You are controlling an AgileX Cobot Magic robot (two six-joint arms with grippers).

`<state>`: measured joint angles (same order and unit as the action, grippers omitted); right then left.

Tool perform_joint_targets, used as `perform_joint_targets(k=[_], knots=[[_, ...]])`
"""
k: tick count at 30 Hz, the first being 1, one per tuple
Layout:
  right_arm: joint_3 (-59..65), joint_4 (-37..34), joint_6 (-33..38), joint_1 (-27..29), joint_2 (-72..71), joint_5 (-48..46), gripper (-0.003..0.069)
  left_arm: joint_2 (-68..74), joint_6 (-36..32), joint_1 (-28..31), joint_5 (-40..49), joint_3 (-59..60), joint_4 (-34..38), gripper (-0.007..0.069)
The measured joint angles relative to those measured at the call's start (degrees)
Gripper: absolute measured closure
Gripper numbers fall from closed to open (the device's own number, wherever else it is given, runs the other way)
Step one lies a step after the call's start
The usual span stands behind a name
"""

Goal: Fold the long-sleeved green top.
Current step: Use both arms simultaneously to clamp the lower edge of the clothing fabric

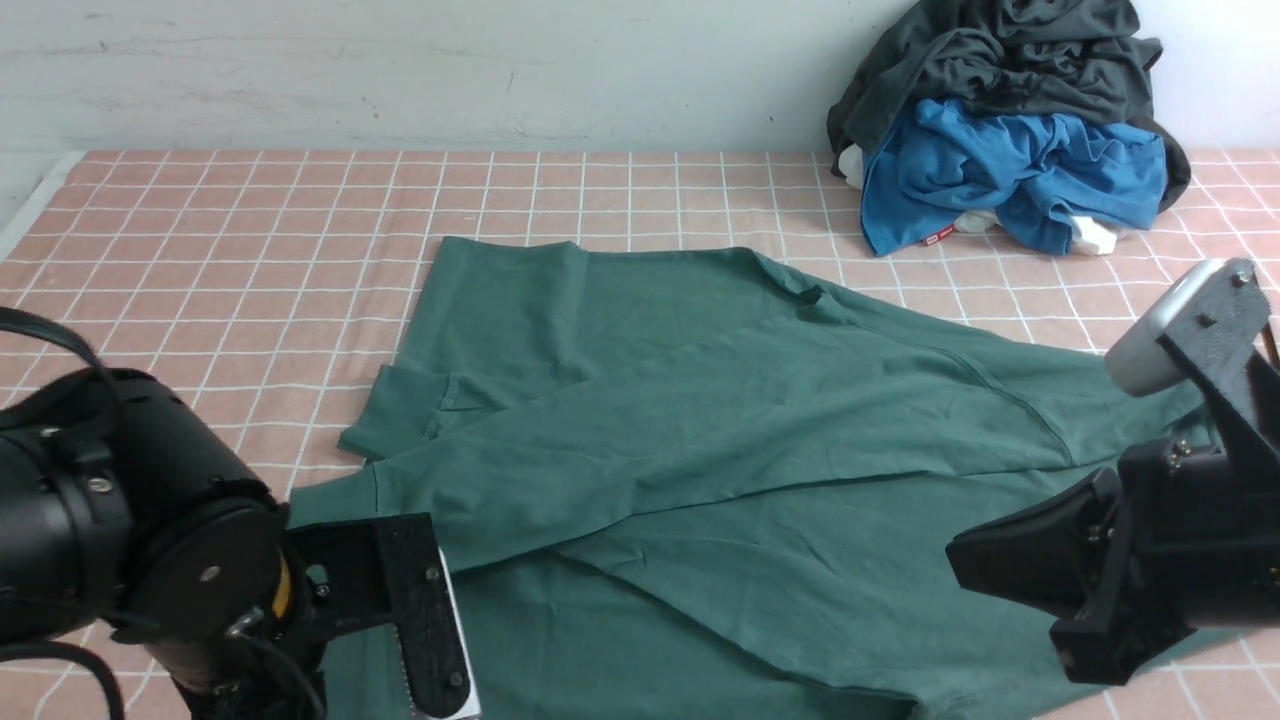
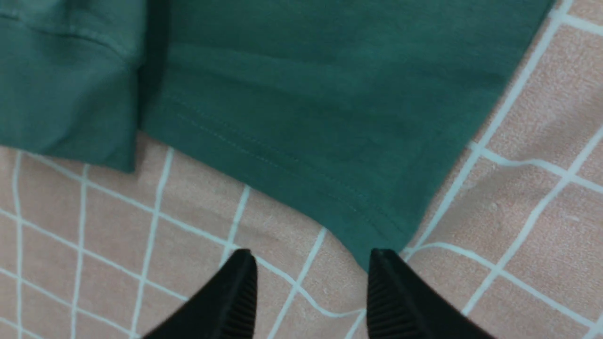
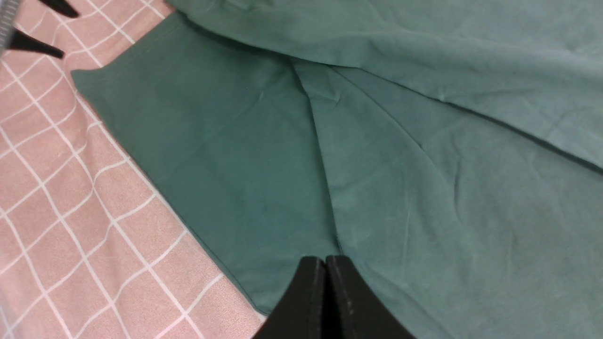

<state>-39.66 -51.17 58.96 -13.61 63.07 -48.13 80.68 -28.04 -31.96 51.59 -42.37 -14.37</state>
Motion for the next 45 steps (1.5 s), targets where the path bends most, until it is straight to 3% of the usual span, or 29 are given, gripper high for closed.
perform_joint_targets(k=[4, 10, 14, 15, 17, 20, 29, 34, 37, 38, 39, 42, 45], knots=[[0.00, -0.09, 0.89, 0.00, 0.00, -0.60, 0.0669, 5.46, -3.14, 0.00, -0.31, 0.00, 0.00, 0.0240], [0.00, -0.14, 1.23, 0.00, 0.00, -0.92, 0.0669, 11.18, -10.21, 0.00, -1.02, 0.00, -0.91, 0.0246], [0.00, -0.14, 1.26, 0.00, 0.00, -0.92, 0.0669, 11.85, -9.33, 0.00, -2.08, 0.00, -2.48, 0.0370], [0.00, -0.14, 1.26, 0.00, 0.00, -0.92, 0.0669, 11.85, -9.33, 0.00, -2.08, 0.00, -2.53, 0.0370], [0.00, -0.14, 1.44, 0.00, 0.00, -0.92, 0.0669, 11.85, -7.57, 0.00, -2.10, 0.00, -2.79, 0.0493], [0.00, -0.14, 1.50, 0.00, 0.00, -0.92, 0.0669, 10.84, -6.80, 0.00, -2.10, 0.00, -1.82, 0.0602], [0.00, -0.20, 1.72, 0.00, 0.00, -0.92, 0.0669, 6.59, -9.14, 0.00, -0.26, 0.00, 3.30, 0.0632], [0.00, -0.31, 2.08, 0.00, 0.00, -1.08, 0.0669, 6.53, -9.75, 0.00, -0.73, 0.00, 4.10, 0.0587], [0.00, -0.31, 2.28, 0.00, 0.00, -1.26, 0.0669, 6.53, -11.96, 0.00, -1.00, 0.59, 4.94, 0.0473], [0.00, -0.31, 2.28, 0.00, 0.00, -1.39, 0.0669, 6.53, -13.45, 0.00, -1.32, 1.67, 4.85, 0.0400], [0.00, -0.31, 2.28, 0.00, 0.00, -1.39, 0.0669, 6.53, -13.66, 0.00, -1.41, 1.87, 4.85, 0.0400], [0.00, -0.32, 2.28, 0.00, 0.00, -1.71, 0.0669, 6.53, -16.17, 0.00, -3.98, 5.50, 2.85, 0.0288], [0.00, -0.32, 2.28, 0.00, 0.00, -1.79, 0.0669, 6.53, -15.55, 0.00, -8.29, 8.16, -0.57, 0.0268]])
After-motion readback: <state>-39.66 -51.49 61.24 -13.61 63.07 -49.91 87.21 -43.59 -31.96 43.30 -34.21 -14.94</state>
